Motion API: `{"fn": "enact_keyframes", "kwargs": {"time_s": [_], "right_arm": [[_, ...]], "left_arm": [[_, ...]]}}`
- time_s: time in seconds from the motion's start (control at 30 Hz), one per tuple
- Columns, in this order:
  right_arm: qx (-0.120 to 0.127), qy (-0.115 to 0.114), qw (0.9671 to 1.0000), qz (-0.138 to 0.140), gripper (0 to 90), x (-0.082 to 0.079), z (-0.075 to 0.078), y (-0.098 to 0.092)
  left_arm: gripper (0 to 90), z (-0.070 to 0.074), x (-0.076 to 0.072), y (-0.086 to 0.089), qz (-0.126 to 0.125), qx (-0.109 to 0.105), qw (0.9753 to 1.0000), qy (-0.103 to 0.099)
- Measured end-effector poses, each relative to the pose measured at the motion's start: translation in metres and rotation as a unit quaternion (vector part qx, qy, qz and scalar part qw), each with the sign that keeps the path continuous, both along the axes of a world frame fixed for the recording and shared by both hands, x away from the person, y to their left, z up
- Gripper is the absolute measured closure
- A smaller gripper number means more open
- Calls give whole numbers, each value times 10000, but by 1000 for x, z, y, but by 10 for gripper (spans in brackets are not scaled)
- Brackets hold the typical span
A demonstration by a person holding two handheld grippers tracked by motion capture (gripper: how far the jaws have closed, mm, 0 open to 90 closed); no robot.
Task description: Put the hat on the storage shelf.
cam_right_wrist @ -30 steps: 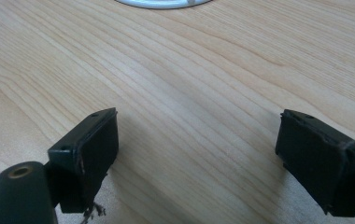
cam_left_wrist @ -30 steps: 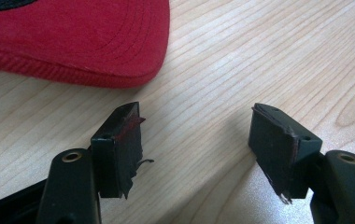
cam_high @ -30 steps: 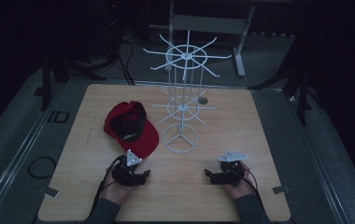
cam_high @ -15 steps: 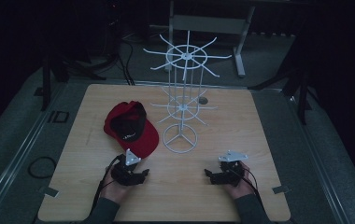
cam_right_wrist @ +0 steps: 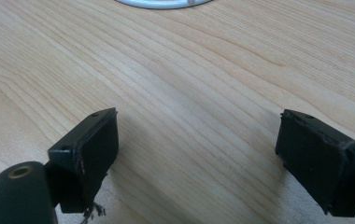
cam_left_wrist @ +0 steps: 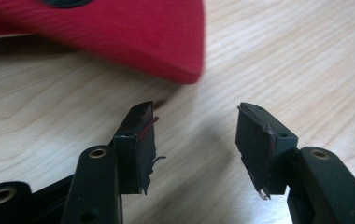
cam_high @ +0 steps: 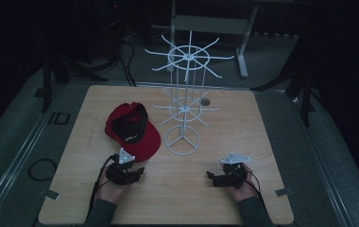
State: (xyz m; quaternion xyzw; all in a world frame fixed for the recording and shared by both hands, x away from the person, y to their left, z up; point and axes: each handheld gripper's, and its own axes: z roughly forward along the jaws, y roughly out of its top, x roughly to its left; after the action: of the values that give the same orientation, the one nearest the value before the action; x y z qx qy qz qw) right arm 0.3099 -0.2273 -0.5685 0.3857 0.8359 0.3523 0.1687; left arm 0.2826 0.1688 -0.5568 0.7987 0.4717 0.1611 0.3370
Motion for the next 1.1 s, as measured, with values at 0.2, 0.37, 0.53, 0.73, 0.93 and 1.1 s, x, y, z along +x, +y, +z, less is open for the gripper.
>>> {"fn": "enact_keyframes", "kwargs": {"time_s": [0.2,0.37,0.53,0.73,0.93,1.1], "right_arm": [[-2,2,10000,-2,131,0,0,0],[0,3,10000,-2,131,0,0,0],[0,2,10000,-2,131,0,0,0],[1,6,10000,-5,131,0,0,0],[-1,5,10000,-6,131,0,0,0],[1,5,10000,-7,131,0,0,0]], "left_arm": [[454,2,3,14,219,-370,9991,8],[441,6,3,17,336,-501,9982,-9],[435,12,6,17,363,-707,9968,9],[434,20,13,21,436,-949,9945,44],[437,18,24,20,409,-1002,9939,205],[449,14,35,18,420,-1039,9931,334]]}}
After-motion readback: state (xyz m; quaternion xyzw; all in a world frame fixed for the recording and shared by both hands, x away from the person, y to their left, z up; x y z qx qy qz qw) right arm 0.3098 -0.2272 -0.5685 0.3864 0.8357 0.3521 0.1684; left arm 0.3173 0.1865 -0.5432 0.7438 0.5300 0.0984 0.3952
